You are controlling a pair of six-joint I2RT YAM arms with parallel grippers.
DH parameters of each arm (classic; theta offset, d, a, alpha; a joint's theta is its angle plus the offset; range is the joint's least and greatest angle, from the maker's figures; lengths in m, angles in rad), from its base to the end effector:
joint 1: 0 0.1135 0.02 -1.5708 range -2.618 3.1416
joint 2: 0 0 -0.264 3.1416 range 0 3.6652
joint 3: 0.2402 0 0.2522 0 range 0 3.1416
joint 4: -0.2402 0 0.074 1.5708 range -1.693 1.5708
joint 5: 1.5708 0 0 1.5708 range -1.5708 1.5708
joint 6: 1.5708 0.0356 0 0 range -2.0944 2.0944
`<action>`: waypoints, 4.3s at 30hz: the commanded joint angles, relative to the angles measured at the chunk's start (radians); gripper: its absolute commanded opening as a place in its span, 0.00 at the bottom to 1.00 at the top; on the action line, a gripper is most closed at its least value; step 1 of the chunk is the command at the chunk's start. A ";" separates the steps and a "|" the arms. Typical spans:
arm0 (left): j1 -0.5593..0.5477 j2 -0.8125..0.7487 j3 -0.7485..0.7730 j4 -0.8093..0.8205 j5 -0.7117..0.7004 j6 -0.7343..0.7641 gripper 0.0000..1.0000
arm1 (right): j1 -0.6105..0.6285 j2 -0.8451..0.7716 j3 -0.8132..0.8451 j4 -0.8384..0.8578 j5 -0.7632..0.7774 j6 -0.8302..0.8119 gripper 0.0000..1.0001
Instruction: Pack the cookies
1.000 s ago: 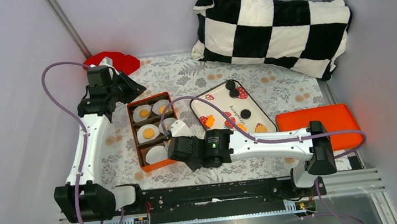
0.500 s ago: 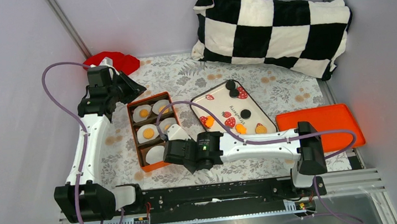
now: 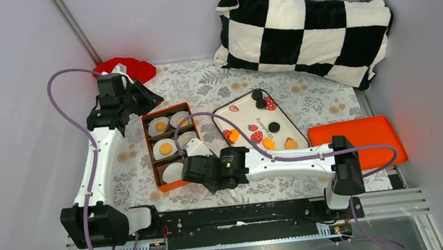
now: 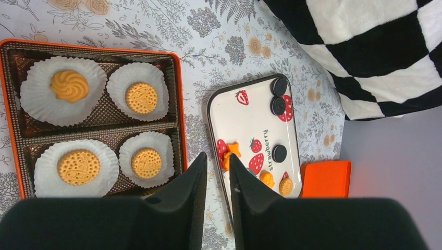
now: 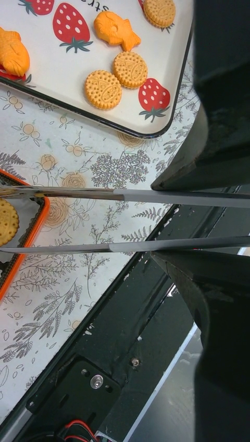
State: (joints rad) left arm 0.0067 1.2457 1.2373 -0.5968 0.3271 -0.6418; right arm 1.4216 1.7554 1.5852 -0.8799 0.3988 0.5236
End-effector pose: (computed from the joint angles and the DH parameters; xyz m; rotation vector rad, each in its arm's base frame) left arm 0.2698 -0.0096 0.3603 -0.5255 2.1664 -0.7117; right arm 0.0691 0.3670 0.2980 -0.9692 2.3234 0.2673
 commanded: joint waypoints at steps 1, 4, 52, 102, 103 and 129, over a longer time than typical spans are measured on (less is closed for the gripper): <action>0.002 -0.020 0.007 0.012 0.018 0.022 0.27 | 0.005 -0.047 0.008 0.023 0.021 0.000 0.47; 0.002 -0.021 0.008 0.012 0.018 0.023 0.27 | 0.005 -0.052 0.016 0.018 0.040 0.011 0.46; -0.027 0.014 0.023 0.030 0.054 -0.001 0.28 | -0.004 -0.418 -0.307 -0.284 0.217 0.401 0.55; -0.027 -0.047 -0.100 0.053 0.078 0.005 0.28 | -0.021 -0.144 -0.650 0.277 -0.119 0.227 0.50; -0.027 -0.046 -0.102 0.053 0.079 0.005 0.28 | -0.021 -0.131 -0.655 0.286 -0.115 0.227 0.42; -0.039 -0.011 -0.057 0.079 0.099 -0.013 0.27 | -0.290 -0.318 -0.583 -0.039 0.179 0.225 0.00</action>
State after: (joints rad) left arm -0.0208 1.2194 1.1534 -0.5755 0.4057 -0.6422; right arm 1.1553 1.4528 1.0248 -0.9600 0.5671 0.8036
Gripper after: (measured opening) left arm 0.274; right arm 0.025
